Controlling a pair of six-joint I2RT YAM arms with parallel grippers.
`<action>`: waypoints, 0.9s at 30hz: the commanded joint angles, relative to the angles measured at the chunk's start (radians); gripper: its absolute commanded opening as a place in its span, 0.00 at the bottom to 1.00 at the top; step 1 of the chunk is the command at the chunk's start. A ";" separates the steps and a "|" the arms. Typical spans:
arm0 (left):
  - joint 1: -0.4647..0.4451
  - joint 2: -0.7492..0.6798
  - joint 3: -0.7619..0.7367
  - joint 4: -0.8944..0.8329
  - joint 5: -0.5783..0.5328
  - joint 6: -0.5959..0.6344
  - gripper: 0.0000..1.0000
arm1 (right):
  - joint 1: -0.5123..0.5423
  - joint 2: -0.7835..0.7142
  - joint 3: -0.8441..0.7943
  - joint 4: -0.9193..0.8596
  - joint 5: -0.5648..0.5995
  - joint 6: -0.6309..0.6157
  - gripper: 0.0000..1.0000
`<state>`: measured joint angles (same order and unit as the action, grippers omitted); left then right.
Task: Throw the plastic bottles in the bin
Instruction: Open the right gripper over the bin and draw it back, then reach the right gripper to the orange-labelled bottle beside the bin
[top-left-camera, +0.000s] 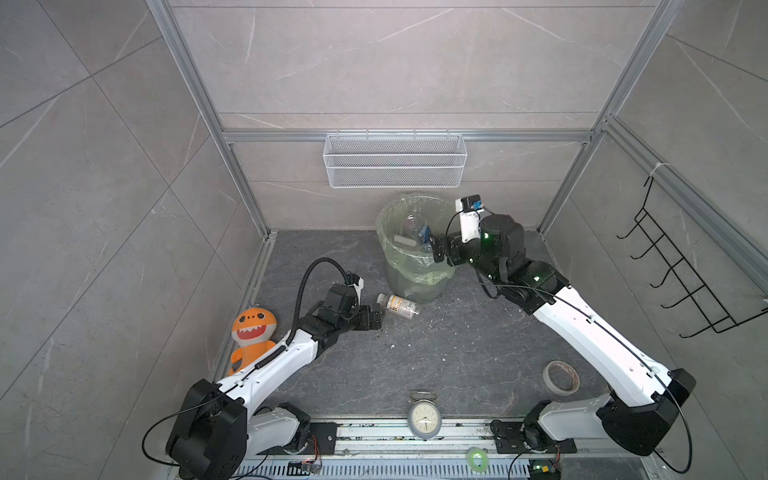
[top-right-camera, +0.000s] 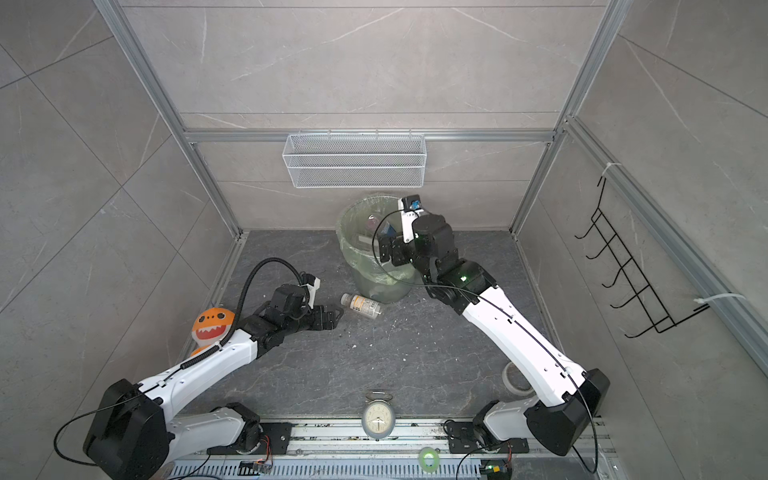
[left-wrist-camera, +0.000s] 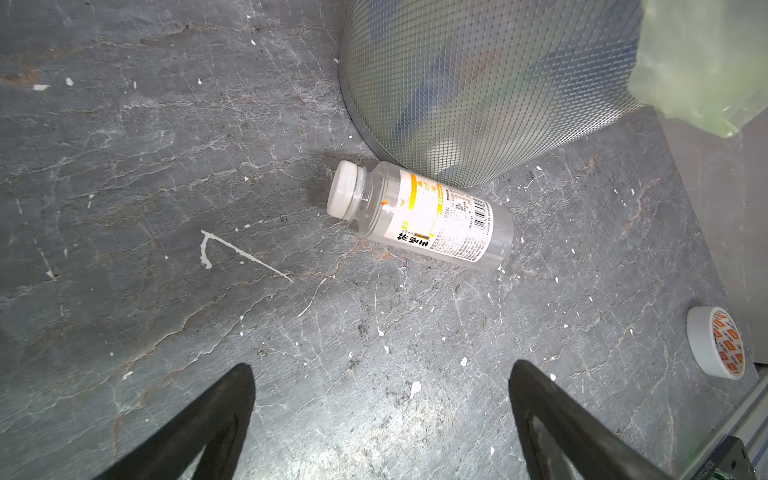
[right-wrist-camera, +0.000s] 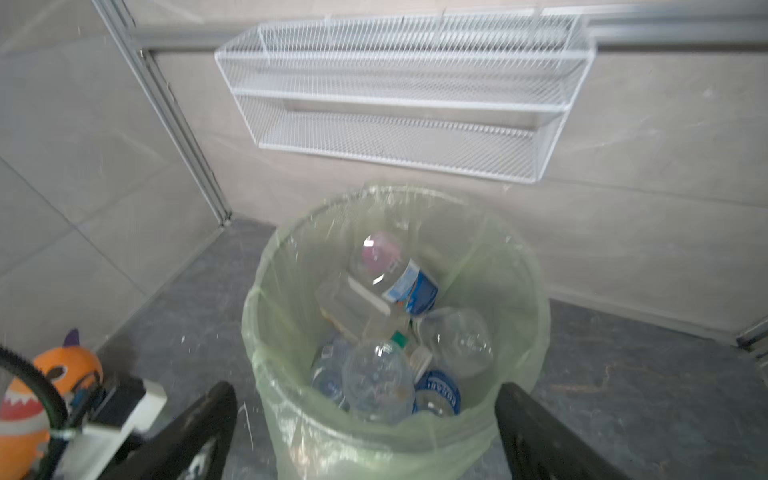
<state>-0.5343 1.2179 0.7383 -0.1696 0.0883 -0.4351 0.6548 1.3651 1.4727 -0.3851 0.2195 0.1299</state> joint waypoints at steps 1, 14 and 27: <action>-0.003 0.024 0.054 0.044 0.019 -0.010 0.97 | 0.048 -0.053 -0.088 0.025 0.000 -0.032 0.99; -0.003 0.062 0.098 0.013 0.025 0.010 0.97 | 0.171 -0.170 -0.389 0.083 0.057 -0.015 0.99; -0.002 0.034 0.133 -0.059 -0.004 0.043 0.97 | 0.228 -0.154 -0.560 0.153 0.074 0.034 0.99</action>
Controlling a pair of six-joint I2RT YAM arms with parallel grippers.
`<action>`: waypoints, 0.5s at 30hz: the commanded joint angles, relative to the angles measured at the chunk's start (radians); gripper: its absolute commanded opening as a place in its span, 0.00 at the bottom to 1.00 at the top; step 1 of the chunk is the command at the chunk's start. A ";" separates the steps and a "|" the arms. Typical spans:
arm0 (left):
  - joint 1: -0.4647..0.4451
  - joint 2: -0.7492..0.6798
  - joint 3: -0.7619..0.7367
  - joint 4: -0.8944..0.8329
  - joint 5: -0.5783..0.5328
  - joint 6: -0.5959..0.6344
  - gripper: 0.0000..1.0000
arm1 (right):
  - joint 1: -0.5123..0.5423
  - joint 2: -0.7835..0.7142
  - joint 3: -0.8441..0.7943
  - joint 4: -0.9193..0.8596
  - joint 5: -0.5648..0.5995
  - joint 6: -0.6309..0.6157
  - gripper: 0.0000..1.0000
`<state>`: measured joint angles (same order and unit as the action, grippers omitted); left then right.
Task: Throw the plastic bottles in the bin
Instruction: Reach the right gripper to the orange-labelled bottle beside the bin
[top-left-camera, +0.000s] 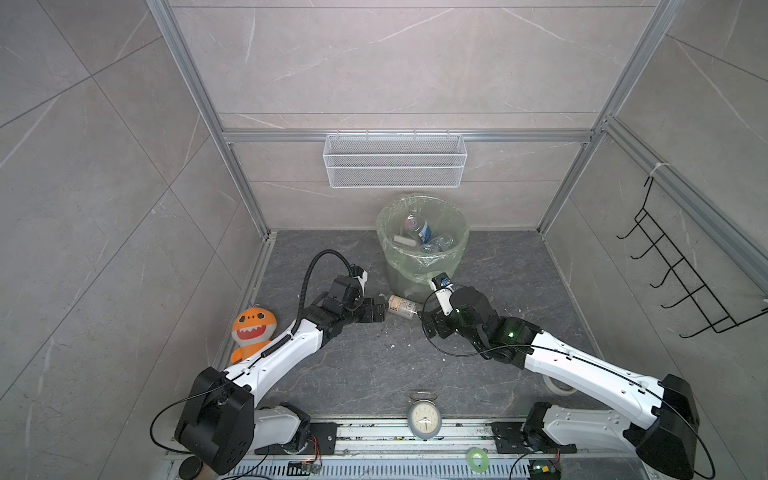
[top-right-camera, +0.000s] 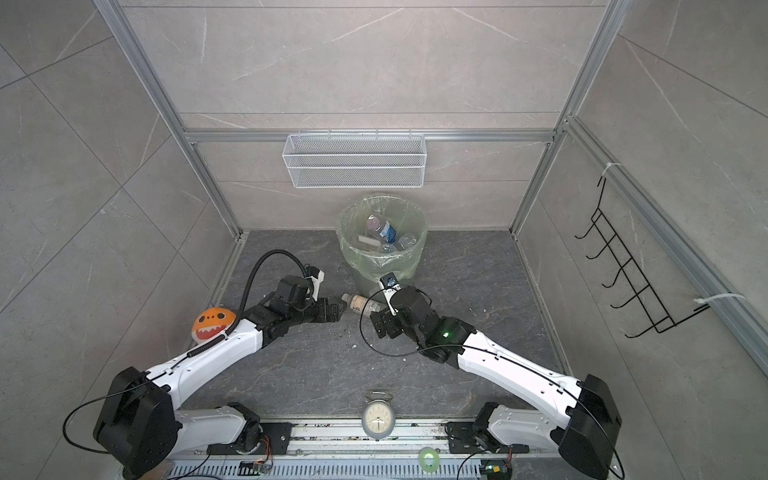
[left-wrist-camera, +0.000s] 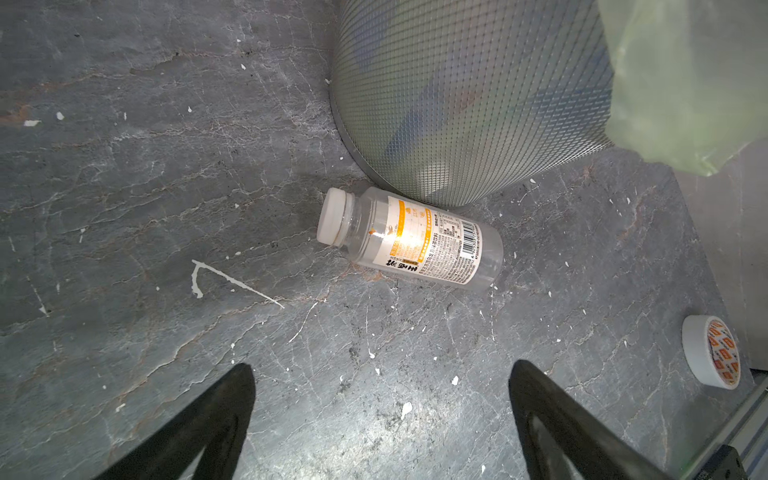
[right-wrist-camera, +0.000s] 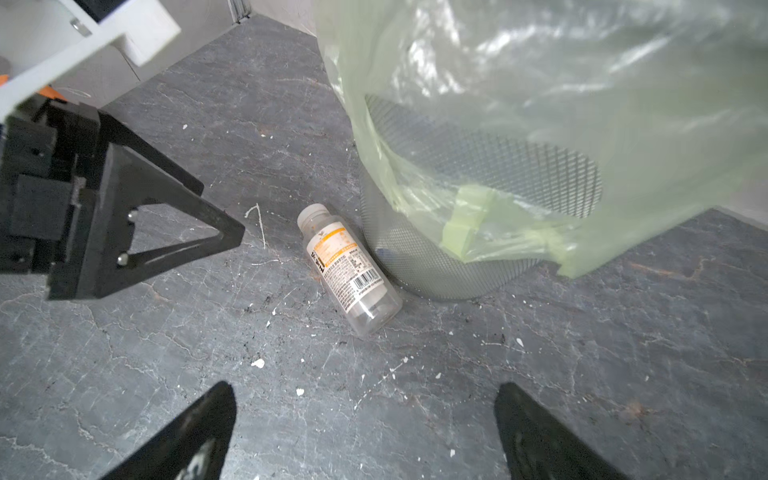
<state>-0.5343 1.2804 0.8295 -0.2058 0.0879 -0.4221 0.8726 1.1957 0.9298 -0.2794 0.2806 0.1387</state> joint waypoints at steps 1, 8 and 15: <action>0.000 -0.029 0.044 -0.031 -0.004 0.030 0.97 | 0.012 0.030 -0.023 0.059 0.008 0.025 0.99; 0.012 -0.079 0.052 -0.077 -0.015 0.031 0.97 | 0.011 0.176 -0.017 0.112 0.014 0.009 0.99; 0.103 -0.150 0.007 -0.065 0.071 -0.011 0.97 | 0.012 0.303 0.021 0.159 0.023 -0.010 0.99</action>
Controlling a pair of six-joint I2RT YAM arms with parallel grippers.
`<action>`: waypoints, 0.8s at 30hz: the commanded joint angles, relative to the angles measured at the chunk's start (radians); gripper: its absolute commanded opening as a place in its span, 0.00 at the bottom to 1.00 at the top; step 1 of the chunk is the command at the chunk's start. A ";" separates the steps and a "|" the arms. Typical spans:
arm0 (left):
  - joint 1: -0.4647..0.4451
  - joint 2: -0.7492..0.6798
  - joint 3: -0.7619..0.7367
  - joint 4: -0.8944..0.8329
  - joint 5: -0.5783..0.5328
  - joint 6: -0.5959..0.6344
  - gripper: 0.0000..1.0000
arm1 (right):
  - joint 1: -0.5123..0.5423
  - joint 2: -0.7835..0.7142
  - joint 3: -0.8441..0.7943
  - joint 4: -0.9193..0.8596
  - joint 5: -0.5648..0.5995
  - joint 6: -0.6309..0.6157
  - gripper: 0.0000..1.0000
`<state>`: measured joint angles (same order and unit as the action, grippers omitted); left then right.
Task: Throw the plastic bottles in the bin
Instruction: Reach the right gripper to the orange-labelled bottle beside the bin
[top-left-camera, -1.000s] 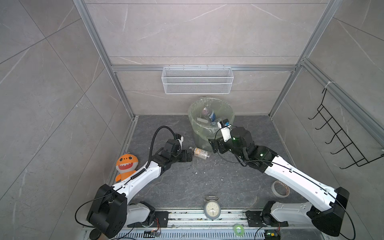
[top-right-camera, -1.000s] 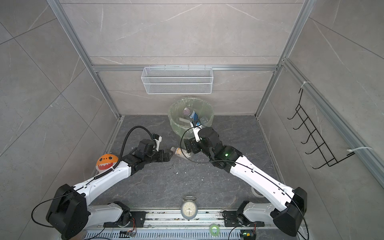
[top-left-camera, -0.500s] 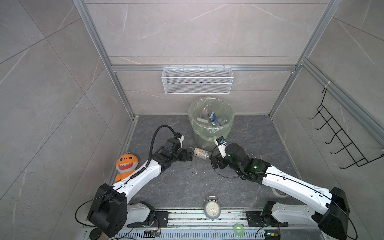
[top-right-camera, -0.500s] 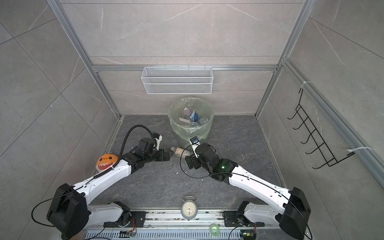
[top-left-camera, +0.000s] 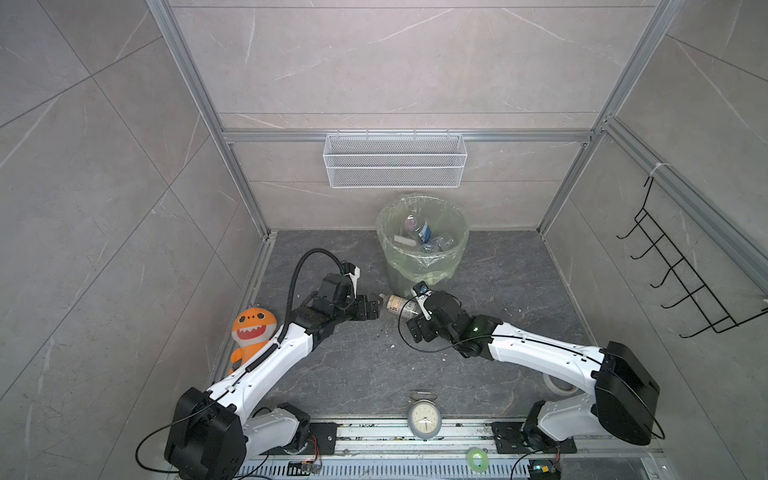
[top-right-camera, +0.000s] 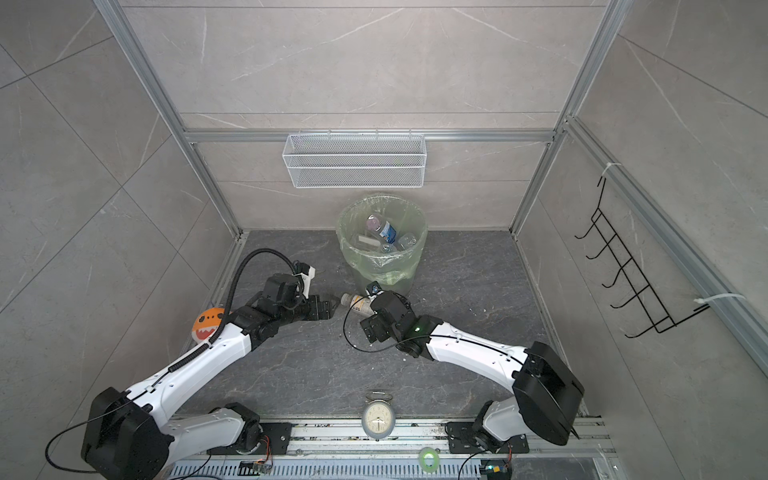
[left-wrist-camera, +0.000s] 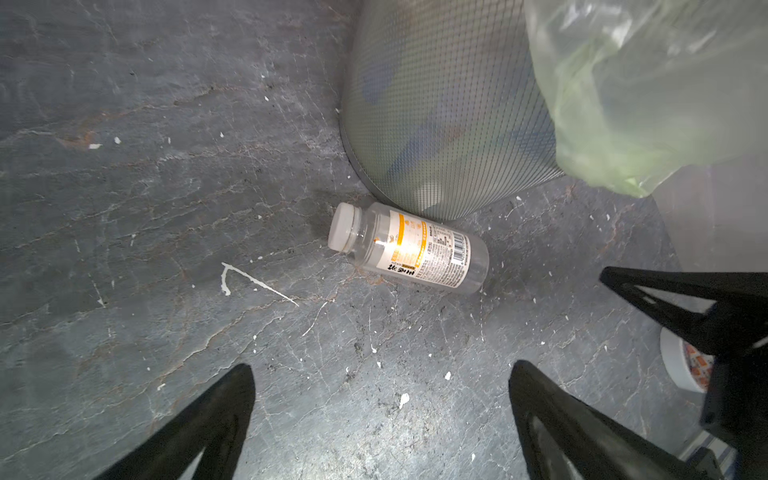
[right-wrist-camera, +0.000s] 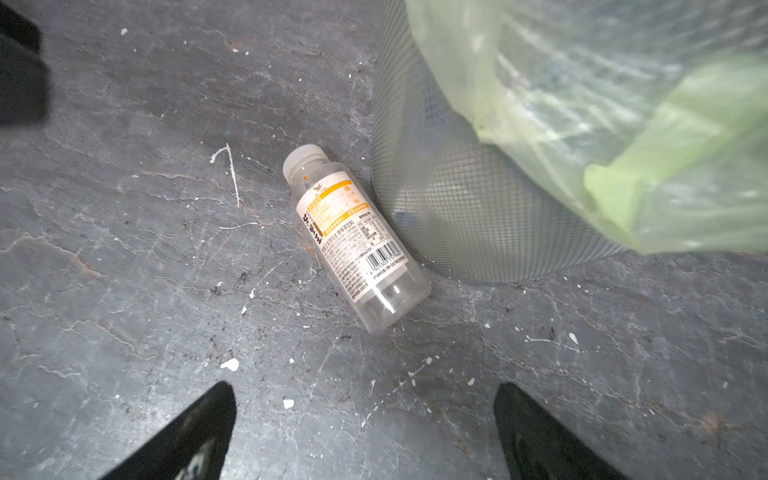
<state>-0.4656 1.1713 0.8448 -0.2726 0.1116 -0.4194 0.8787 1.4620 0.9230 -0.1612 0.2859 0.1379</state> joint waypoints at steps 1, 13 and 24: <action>0.049 -0.047 -0.020 0.007 0.062 -0.020 0.97 | 0.006 0.060 0.040 0.045 0.019 -0.012 0.99; 0.130 -0.116 -0.093 0.007 0.105 -0.049 0.97 | 0.005 0.298 0.210 0.041 0.095 -0.104 0.99; 0.137 -0.153 -0.114 -0.014 0.086 -0.039 0.97 | 0.005 0.479 0.375 -0.012 0.090 -0.159 0.99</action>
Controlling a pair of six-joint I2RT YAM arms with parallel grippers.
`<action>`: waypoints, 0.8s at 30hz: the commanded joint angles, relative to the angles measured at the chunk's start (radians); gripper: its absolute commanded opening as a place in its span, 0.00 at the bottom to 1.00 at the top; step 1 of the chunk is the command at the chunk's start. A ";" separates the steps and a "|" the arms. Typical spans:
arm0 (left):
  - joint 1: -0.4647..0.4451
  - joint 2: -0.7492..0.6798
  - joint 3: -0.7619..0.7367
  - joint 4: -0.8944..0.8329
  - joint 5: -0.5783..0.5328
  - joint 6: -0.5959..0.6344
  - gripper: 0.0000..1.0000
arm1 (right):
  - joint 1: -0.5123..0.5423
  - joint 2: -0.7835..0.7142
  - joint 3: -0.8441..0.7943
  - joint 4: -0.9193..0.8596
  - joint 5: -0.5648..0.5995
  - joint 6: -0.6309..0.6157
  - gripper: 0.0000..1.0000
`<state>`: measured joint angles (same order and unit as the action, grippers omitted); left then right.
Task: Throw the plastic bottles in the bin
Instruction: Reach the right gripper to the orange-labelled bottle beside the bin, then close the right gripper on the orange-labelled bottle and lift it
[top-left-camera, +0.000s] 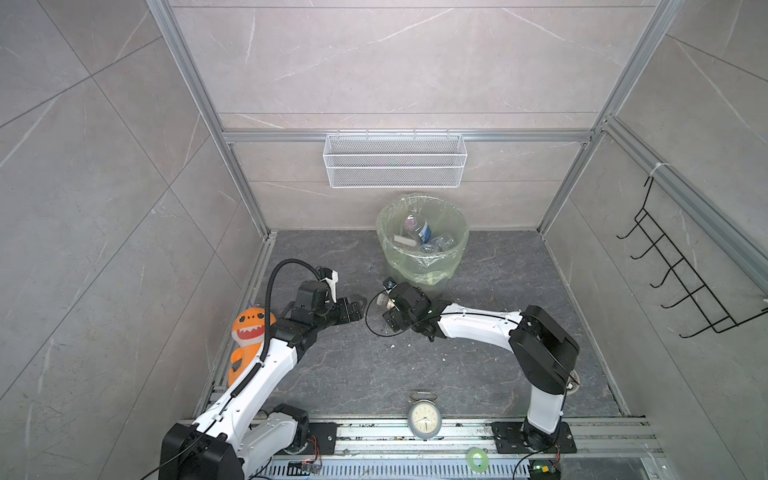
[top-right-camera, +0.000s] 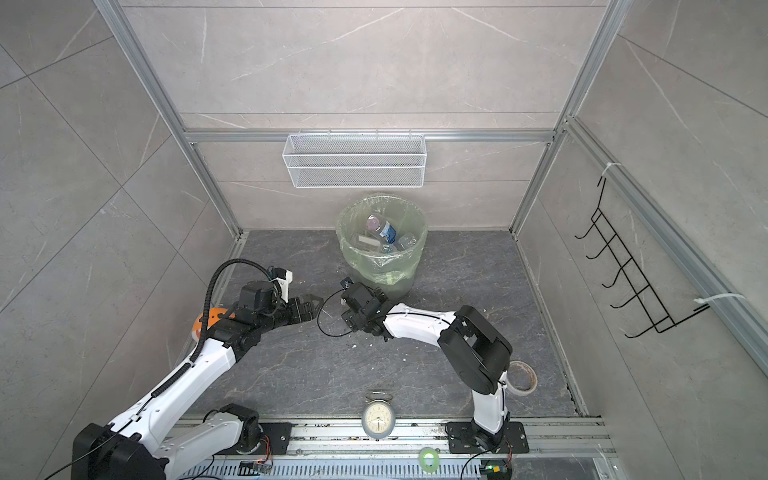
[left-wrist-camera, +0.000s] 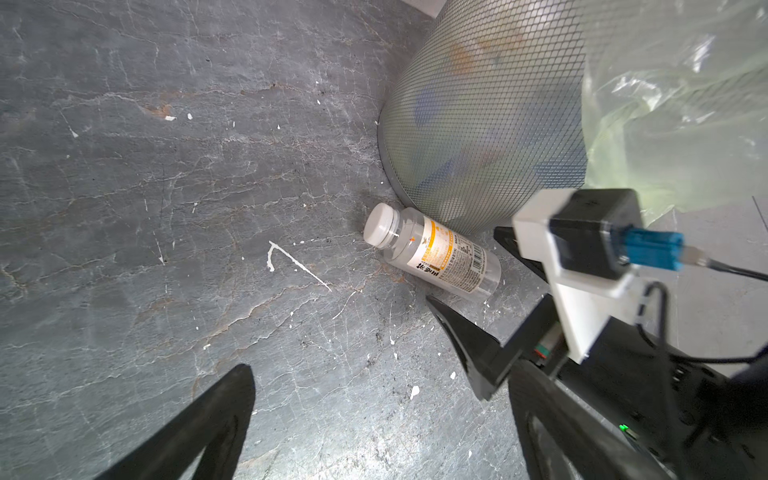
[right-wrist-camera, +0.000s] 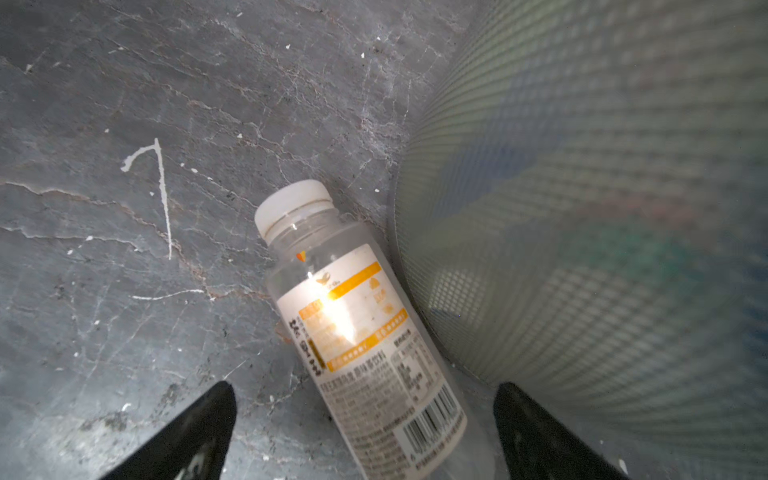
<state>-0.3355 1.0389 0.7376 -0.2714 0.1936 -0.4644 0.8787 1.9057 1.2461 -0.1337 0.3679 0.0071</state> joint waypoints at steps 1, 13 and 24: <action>0.007 -0.025 -0.010 -0.015 0.002 0.005 0.97 | 0.004 0.053 0.068 -0.052 0.000 -0.028 0.99; 0.016 -0.028 -0.035 -0.004 0.001 -0.002 0.97 | 0.005 0.105 0.095 -0.105 -0.085 0.003 0.96; 0.017 -0.002 -0.041 0.019 0.014 -0.010 0.97 | 0.013 0.120 0.101 -0.105 -0.141 0.064 0.91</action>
<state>-0.3244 1.0275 0.6987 -0.2844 0.1909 -0.4648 0.8810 1.9945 1.3113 -0.2173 0.2474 0.0322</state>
